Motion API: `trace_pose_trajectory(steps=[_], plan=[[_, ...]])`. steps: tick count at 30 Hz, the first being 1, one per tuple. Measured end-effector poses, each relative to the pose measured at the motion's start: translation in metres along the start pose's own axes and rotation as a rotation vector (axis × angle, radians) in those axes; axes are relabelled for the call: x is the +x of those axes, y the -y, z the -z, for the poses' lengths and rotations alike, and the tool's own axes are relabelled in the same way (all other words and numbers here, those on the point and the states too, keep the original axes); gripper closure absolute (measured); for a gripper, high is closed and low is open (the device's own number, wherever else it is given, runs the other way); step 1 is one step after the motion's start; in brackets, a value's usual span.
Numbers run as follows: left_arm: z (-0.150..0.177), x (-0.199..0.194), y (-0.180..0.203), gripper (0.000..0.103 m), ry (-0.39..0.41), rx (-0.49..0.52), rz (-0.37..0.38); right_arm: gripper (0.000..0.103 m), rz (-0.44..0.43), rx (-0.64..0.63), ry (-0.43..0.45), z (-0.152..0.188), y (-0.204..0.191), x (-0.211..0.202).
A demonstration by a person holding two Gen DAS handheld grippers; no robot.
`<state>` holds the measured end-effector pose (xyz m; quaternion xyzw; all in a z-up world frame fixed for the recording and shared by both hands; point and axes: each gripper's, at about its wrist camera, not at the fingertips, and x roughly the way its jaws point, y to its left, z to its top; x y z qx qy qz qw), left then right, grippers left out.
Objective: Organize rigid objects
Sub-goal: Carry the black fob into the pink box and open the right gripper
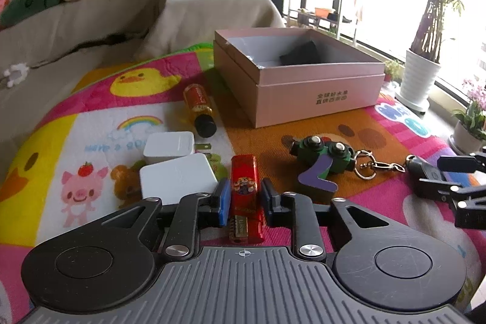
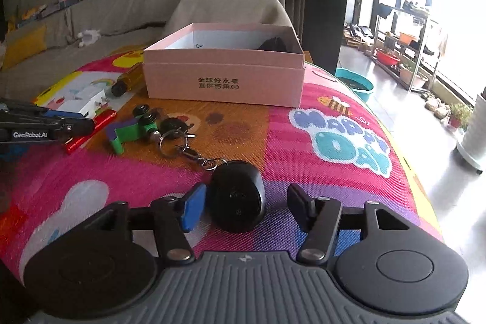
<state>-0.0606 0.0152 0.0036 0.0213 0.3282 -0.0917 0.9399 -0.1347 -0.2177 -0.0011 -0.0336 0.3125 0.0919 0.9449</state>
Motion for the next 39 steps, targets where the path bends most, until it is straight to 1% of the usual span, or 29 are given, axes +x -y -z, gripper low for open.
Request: trace_pose_trajectory(steps=[1,2,5,8,10,11,12,13,14,15,17,19,22,23,24,26,28,30,32,36,39], plan=[[0.0,0.005,-0.001,0.075,-0.023,-0.012,0.007,0.043,0.003,0.002,0.008,0.001,-0.001,0.0],[-0.001,0.007,-0.001,0.075,-0.007,-0.018,0.005,0.042,0.006,0.004,0.015,0.002,-0.002,0.0],[-0.004,0.012,0.001,0.075,0.001,-0.011,0.001,0.039,0.009,0.016,0.031,0.005,-0.003,0.0],[-0.003,0.015,0.003,0.076,0.014,0.008,0.005,0.031,-0.03,0.046,0.033,0.006,0.001,0.002],[-0.002,0.013,0.004,0.076,0.019,0.024,0.005,0.027,-0.053,0.046,0.028,0.005,0.002,0.003],[0.0,0.011,0.005,0.076,0.016,0.032,0.011,0.023,-0.066,0.04,0.019,0.004,0.002,0.004],[0.002,0.008,0.005,0.076,0.013,0.037,0.021,0.016,-0.079,0.033,0.007,0.003,0.002,0.005],[0.005,0.004,0.004,0.076,0.013,0.045,0.034,0.012,-0.102,0.021,-0.015,0.0,0.002,0.006],[0.007,0.001,0.004,0.076,0.011,0.052,0.046,0.006,-0.137,0.015,-0.041,-0.004,0.003,0.008],[0.01,-0.003,0.003,0.076,0.008,0.053,0.056,0.003,-0.162,0.018,-0.06,-0.007,0.005,0.01],[0.016,-0.011,0.002,0.076,0.002,0.048,0.071,0.001,-0.187,0.054,-0.075,-0.012,0.009,0.013],[0.022,-0.018,0.0,0.076,0.001,0.03,0.08,0.001,-0.188,0.085,-0.067,-0.014,0.01,0.014],[0.025,-0.023,-0.003,0.076,-0.011,0.006,0.087,0.012,-0.143,0.06,-0.044,-0.012,0.004,0.015],[0.025,-0.024,-0.003,0.076,-0.018,0.002,0.089,0.022,-0.12,0.047,-0.042,-0.013,0.0,0.016],[0.024,-0.024,-0.003,0.076,-0.022,0.001,0.09,0.039,-0.1,0.032,-0.042,-0.013,-0.002,0.015],[0.025,-0.025,-0.003,0.076,-0.024,0.002,0.089,0.064,-0.06,-0.008,-0.051,-0.017,-0.006,0.012],[0.027,-0.026,-0.003,0.076,-0.016,0.002,0.087,0.064,-0.066,-0.027,-0.07,-0.021,-0.007,0.005],[0.03,-0.028,-0.002,0.076,-0.001,0.01,0.086,0.064,-0.05,-0.052,-0.035,-0.026,-0.011,-0.01],[0.035,-0.031,-0.001,0.076,0.014,0.024,0.086,0.064,-0.046,-0.073,0.03,-0.038,-0.013,-0.032],[0.038,-0.036,0.0,0.076,0.014,0.025,0.094,0.065,-0.066,-0.049,0.165,-0.07,-0.011,-0.075],[0.041,-0.039,0.002,0.076,0.018,0.033,0.096,0.065,-0.079,-0.044,0.239,-0.09,-0.012,-0.099]])
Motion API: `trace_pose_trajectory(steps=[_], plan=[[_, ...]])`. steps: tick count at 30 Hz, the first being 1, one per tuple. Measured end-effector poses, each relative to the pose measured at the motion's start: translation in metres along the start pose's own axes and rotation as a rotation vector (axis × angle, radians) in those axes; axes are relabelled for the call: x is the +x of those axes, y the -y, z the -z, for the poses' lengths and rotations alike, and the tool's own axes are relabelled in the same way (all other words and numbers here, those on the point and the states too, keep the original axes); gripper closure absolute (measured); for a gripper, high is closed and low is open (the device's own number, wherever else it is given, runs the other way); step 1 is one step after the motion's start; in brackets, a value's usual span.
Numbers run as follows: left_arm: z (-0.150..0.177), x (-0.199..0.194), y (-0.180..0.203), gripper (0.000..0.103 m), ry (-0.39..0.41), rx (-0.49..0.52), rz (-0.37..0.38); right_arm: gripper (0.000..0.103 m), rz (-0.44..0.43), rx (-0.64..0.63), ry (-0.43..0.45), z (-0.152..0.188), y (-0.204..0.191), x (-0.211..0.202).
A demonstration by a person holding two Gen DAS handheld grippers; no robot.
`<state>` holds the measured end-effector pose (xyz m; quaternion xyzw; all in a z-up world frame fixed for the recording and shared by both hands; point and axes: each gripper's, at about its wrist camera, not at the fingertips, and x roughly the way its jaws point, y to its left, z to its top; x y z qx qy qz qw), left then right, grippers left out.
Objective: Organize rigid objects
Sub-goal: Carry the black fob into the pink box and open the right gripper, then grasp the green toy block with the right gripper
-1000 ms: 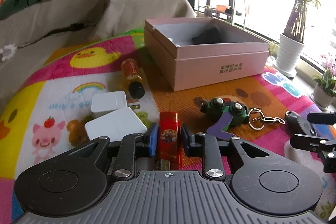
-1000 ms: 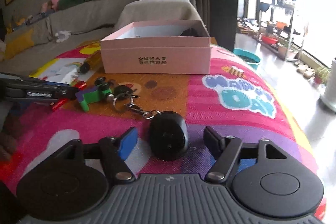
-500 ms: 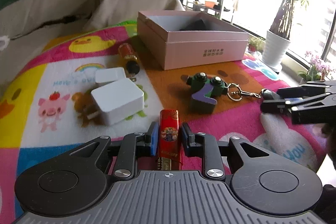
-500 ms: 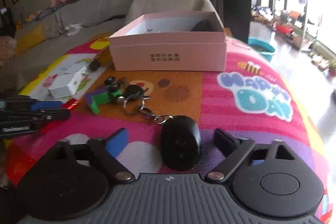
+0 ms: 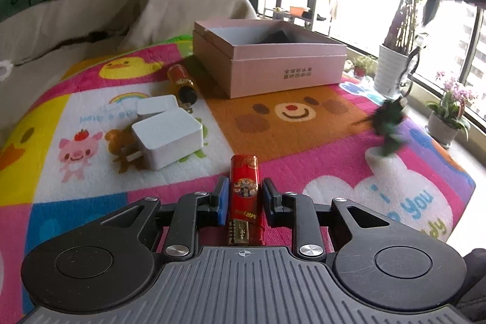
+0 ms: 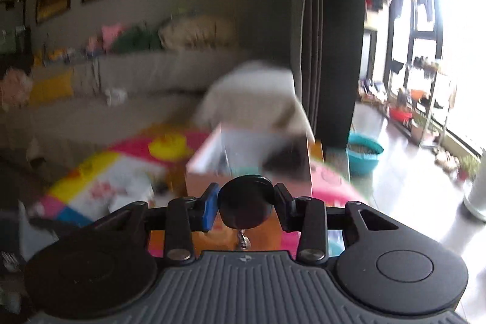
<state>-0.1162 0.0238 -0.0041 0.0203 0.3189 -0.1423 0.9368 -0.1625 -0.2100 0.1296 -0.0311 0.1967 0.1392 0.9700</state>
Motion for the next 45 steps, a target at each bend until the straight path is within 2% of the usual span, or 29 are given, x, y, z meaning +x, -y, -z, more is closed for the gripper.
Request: trace_pose_trajectory(steps=[4,5,6,8,12,15,19,20,23,28,31,32,33,36,38,41,45], plan=[[0.002,-0.001,0.001,0.076,0.01,-0.001,-0.001,0.066,-0.011,-0.016,0.037,-0.017,-0.003,-0.011],[0.002,-0.001,0.0,0.076,0.012,-0.004,-0.001,0.072,-0.004,-0.023,0.041,-0.019,-0.004,-0.011],[0.003,0.0,0.0,0.076,0.013,-0.005,0.001,0.092,0.002,-0.028,0.04,-0.022,-0.005,-0.011],[0.004,-0.001,-0.001,0.076,0.018,-0.011,0.004,0.1,-0.001,-0.033,0.029,-0.03,-0.009,-0.008],[0.006,-0.001,-0.003,0.075,0.032,-0.021,0.008,0.1,-0.018,-0.061,0.08,-0.043,-0.018,-0.011],[0.006,-0.001,-0.007,0.074,0.036,-0.048,0.021,0.1,-0.018,-0.084,0.083,-0.044,-0.024,-0.007],[0.003,0.0,-0.013,0.075,0.039,-0.097,0.041,0.096,-0.061,-0.105,-0.029,-0.019,-0.016,0.004],[0.002,0.001,-0.013,0.075,0.036,-0.1,0.042,0.09,-0.067,-0.111,-0.07,-0.008,-0.014,0.005],[-0.006,-0.001,-0.013,0.077,0.061,-0.104,0.044,0.065,-0.078,-0.098,-0.187,0.029,-0.005,0.008],[-0.026,-0.012,-0.006,0.077,0.123,-0.084,0.059,0.057,-0.091,-0.043,-0.28,0.072,0.006,0.001],[-0.033,-0.016,-0.003,0.077,0.137,-0.073,0.065,0.057,-0.076,0.018,-0.302,0.086,0.013,0.009],[-0.034,-0.018,-0.001,0.077,0.14,-0.067,0.072,0.066,-0.068,0.042,-0.304,0.087,0.015,0.013],[-0.034,-0.019,0.0,0.077,0.14,-0.06,0.078,0.069,-0.071,0.06,-0.304,0.087,0.016,0.017],[-0.034,-0.022,0.007,0.077,0.14,-0.017,0.123,0.069,-0.092,0.085,-0.278,0.07,0.02,0.024],[-0.034,-0.022,0.015,0.077,0.139,0.024,0.188,0.069,-0.111,0.078,-0.231,0.053,0.019,0.027],[-0.035,-0.018,0.042,0.077,0.132,0.145,0.268,0.069,-0.117,0.063,-0.203,0.035,0.018,0.035],[-0.033,-0.001,0.086,0.076,0.102,0.336,0.27,0.069,-0.13,0.103,-0.235,0.028,0.024,0.049]])
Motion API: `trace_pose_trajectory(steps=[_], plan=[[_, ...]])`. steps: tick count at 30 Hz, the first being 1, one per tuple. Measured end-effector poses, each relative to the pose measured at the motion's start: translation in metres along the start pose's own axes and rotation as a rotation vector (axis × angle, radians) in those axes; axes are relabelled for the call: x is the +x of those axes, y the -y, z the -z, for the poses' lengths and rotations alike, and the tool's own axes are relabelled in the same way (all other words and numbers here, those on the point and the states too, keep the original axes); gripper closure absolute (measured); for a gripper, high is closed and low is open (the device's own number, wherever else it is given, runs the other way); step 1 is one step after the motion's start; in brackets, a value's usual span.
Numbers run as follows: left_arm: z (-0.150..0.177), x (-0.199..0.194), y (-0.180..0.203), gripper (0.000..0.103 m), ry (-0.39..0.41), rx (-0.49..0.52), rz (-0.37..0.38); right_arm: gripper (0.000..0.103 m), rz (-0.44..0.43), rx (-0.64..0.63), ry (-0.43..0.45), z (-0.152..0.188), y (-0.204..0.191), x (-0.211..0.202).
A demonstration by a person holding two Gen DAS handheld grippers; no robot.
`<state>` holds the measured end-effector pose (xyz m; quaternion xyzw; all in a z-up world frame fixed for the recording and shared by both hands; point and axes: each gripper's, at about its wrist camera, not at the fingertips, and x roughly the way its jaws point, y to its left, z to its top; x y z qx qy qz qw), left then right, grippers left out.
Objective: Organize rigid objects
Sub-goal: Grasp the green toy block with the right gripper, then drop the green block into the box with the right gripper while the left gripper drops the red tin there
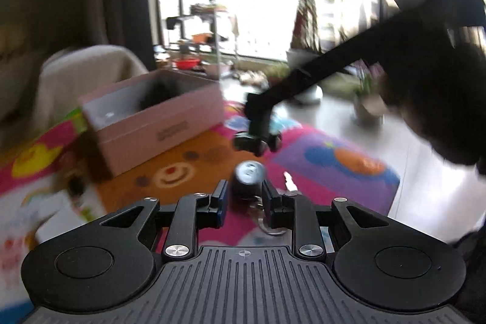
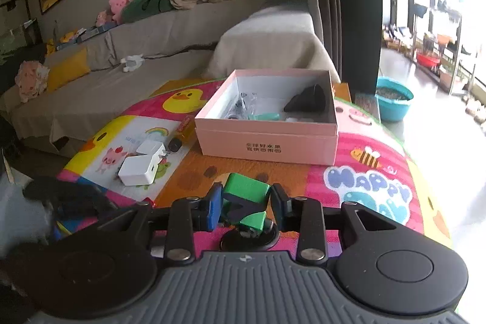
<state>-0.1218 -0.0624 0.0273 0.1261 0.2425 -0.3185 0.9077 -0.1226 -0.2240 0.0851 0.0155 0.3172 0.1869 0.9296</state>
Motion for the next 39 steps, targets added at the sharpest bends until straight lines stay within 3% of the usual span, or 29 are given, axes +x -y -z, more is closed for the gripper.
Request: trace_pose_trajectory(steps=[4,6,11,14,17,22,25,28,34,39], plan=[[0.0,0.012,0.007,0.075,-0.033,-0.015,0.057,0.069,-0.013,0.014,-0.021,-0.006,0.001,0.01],[0.004,0.01,0.003,0.075,-0.042,-0.031,0.037,0.069,-0.032,0.01,-0.032,-0.011,-0.005,0.019],[0.026,-0.017,-0.025,0.075,-0.061,-0.111,-0.153,0.069,-0.058,-0.032,-0.057,-0.019,-0.028,0.058],[0.035,-0.026,-0.046,0.076,-0.093,-0.182,-0.275,0.069,0.017,-0.143,-0.034,-0.015,-0.051,0.079],[0.041,-0.024,-0.06,0.076,-0.124,-0.226,-0.334,0.069,0.063,-0.232,-0.028,-0.007,-0.068,0.092],[0.036,-0.017,-0.06,0.076,-0.128,-0.232,-0.329,0.069,0.044,-0.241,-0.017,0.001,-0.07,0.074],[0.039,-0.005,-0.056,0.076,-0.176,-0.215,-0.304,0.069,0.066,-0.234,0.011,0.005,-0.064,0.051],[0.042,-0.01,-0.051,0.076,-0.171,-0.184,-0.315,0.069,0.086,-0.215,0.026,0.011,-0.056,0.033],[0.045,-0.021,-0.056,0.076,-0.181,-0.254,-0.282,0.069,0.118,-0.167,0.066,0.023,-0.039,0.002],[0.03,-0.029,-0.047,0.077,-0.169,-0.201,-0.235,0.069,0.112,-0.12,0.118,0.028,-0.027,-0.019]])
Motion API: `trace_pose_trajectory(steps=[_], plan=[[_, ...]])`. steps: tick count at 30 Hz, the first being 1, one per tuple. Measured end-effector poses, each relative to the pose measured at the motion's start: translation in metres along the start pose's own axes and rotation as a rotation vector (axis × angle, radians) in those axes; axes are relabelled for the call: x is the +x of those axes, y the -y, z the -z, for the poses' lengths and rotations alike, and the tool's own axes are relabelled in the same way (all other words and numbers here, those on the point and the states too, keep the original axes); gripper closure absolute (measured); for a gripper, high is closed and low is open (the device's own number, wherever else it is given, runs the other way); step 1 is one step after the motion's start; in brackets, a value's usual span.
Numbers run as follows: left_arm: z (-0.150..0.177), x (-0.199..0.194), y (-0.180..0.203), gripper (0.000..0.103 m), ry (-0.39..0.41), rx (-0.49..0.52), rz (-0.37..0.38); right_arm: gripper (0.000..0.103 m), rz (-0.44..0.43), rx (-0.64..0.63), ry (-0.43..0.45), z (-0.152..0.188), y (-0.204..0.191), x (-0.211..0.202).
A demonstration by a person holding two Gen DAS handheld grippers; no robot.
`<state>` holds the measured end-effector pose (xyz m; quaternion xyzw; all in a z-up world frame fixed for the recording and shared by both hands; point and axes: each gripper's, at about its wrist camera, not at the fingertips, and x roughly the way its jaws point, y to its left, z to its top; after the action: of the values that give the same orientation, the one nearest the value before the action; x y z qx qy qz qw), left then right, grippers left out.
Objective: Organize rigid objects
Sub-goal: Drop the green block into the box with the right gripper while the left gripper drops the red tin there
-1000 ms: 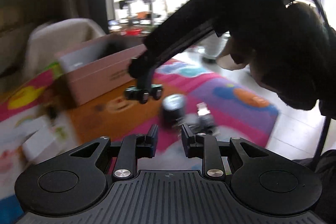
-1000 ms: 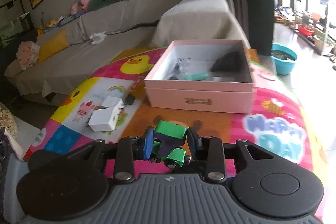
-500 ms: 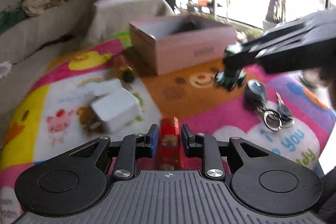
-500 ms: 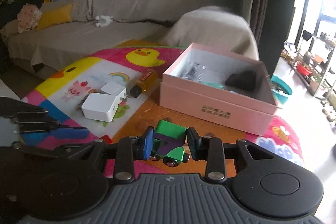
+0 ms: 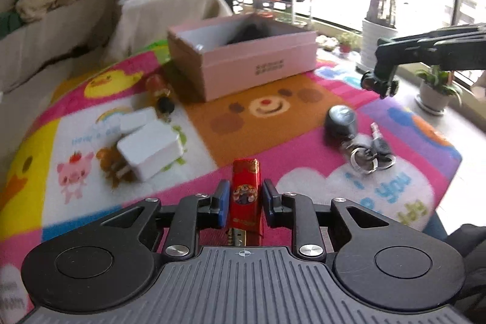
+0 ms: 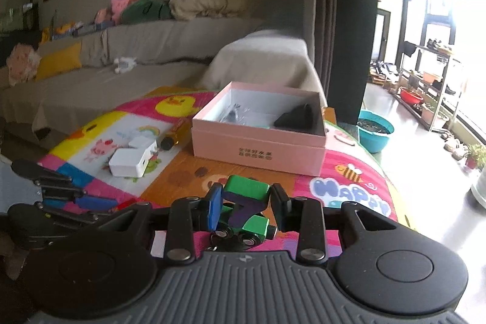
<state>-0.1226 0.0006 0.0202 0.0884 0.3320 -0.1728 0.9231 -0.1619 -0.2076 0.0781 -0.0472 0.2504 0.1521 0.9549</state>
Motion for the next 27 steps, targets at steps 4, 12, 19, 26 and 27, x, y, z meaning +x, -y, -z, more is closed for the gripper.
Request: trace_pose_trajectory(steps=[4,12,19,26,27], plan=[[-0.039,-0.011,0.003,0.077,0.056,0.056,0.011,0.069,0.01,0.033,0.031,0.002,0.011,-0.008],[-0.173,0.016,-0.014,0.076,0.278,-0.007,0.013,0.069,0.022,0.07,0.055,0.01,0.026,-0.009],[-0.178,0.046,-0.039,0.076,0.273,-0.184,0.033,0.069,0.05,0.116,0.015,0.019,0.04,0.003],[-0.091,0.033,-0.043,0.076,0.156,-0.2,0.101,0.069,0.032,0.098,0.01,-0.01,0.049,0.026],[-0.08,0.03,-0.042,0.076,0.142,-0.196,0.11,0.069,0.024,0.098,0.013,-0.019,0.05,0.032]])
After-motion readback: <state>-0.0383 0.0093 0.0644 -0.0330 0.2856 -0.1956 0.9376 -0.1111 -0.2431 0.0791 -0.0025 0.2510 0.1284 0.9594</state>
